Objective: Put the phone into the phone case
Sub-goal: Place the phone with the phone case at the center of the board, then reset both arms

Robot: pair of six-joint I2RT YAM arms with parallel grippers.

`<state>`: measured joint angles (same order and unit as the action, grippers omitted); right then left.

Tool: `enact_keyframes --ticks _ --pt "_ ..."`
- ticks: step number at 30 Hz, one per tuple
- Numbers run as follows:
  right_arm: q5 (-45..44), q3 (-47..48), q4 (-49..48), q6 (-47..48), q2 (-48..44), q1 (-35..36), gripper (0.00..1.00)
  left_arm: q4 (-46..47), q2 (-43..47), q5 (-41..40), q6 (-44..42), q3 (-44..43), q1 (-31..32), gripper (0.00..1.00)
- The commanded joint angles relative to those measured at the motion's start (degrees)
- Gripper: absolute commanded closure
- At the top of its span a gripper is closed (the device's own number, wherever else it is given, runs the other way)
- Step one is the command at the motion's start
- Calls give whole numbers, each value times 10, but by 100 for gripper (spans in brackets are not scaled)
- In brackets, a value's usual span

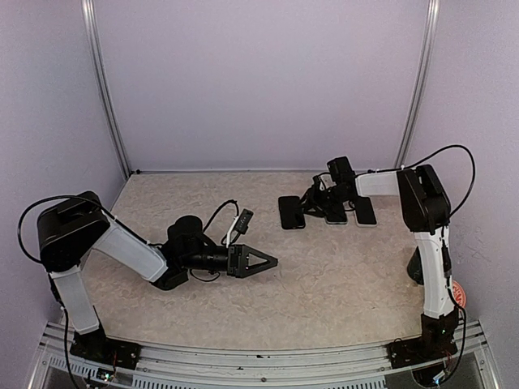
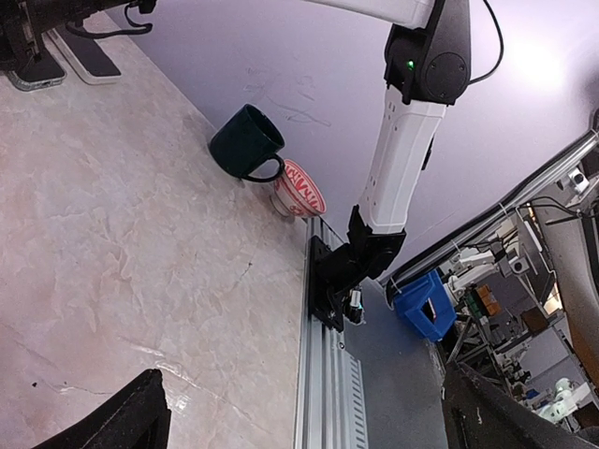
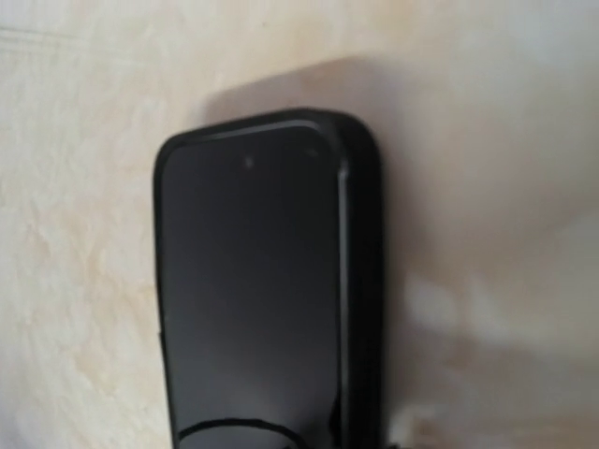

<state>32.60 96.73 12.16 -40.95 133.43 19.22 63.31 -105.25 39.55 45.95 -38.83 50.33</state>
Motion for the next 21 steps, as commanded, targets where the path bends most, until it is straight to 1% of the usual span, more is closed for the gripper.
enact_keyframes --ticks 1,2,3,4,7,10,11,12,13,18,21 --pt "-40 3 38 29 -40 -8 61 -2 15 -7 -12 -9 5 1" --pt "-41 2 39 32 -42 -7 60 -2 15 -9 -12 -9 5 1" --pt "-46 2 42 34 -45 -7 57 -2 15 -11 -13 -8 5 1" --pt "-50 1 47 38 -48 -7 53 -2 14 -11 -14 -8 5 1" --pt "-56 1 56 49 -58 -7 45 -8 14 -16 -21 -9 4 1" --pt "-64 1 63 59 -72 -7 36 -30 19 -27 -38 -11 3 1" --pt "-67 0 64 62 -78 -7 30 -39 23 -31 -44 -12 3 1" --pt "-69 -1 66 65 -84 -7 8 -49 26 -35 -51 -13 2 1" --pt "-71 -1 67 68 -90 -7 1 -58 31 -39 -57 -13 1 1" --pt "-80 -3 76 84 -128 -7 1 -108 63 -70 -77 -9 -14 1" --pt "-85 -9 79 93 -160 -7 0 -146 94 -104 -85 -2 -30 1"
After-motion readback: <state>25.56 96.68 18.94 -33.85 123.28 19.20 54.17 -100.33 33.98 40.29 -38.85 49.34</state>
